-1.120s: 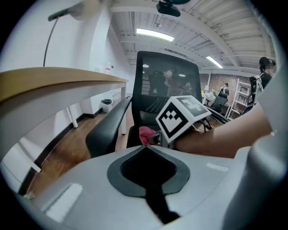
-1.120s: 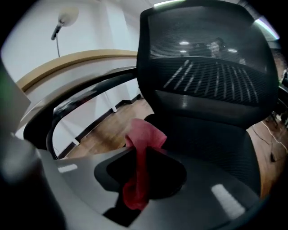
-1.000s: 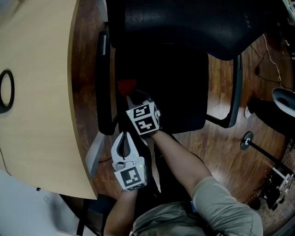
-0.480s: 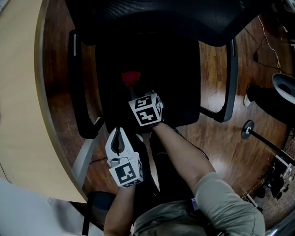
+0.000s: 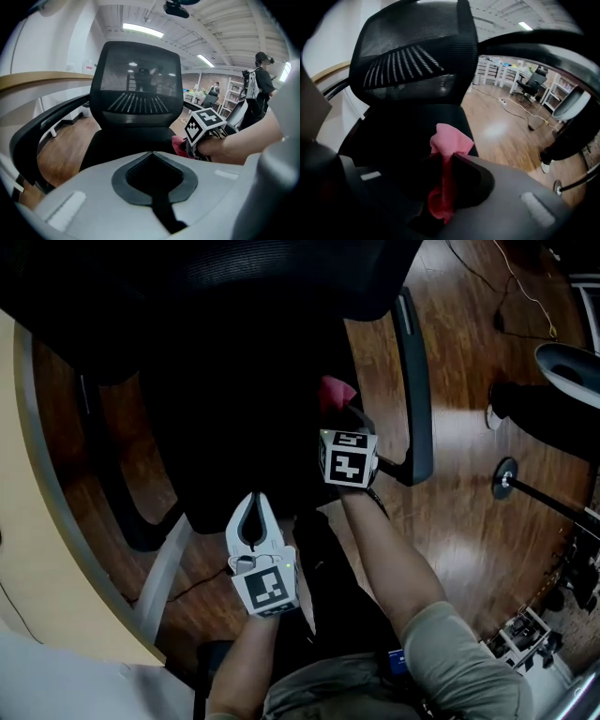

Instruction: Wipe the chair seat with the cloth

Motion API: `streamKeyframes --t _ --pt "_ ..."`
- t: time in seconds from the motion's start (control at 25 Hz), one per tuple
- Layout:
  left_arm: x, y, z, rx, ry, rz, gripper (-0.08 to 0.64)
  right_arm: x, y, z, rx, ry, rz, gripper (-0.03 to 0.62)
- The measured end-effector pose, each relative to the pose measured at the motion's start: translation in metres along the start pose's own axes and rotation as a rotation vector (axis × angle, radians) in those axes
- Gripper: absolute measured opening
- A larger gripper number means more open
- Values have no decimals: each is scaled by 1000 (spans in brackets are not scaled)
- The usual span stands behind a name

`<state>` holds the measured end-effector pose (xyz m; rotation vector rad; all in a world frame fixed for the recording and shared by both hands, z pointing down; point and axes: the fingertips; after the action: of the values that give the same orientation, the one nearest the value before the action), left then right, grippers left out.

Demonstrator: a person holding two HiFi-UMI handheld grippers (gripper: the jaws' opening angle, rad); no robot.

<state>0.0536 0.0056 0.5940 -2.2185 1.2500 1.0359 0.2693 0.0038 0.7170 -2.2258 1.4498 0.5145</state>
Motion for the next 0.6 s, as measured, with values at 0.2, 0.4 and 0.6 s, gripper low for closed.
streamKeyframes --t 0.2,0.4,0.6 --pt "-1 -37 -9 -60 8 -35 5 -17 -50 15 -102 0 -106 72" --pt "-6 -48 -12 -75 19 -45 5 -43 -58 16 -122 31 -154 72" --pt "-12 -30 -10 -32 9 -5 5 -38 -56 17 -132 16 -125 72"
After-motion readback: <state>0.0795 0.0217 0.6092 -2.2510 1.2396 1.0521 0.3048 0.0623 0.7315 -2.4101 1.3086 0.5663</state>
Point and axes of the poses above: the fingertips, and each gripper's own axes: z backward along the fingers, y to its left, x out of its top, and after that the axes turned 11 degrees about x, right-handed
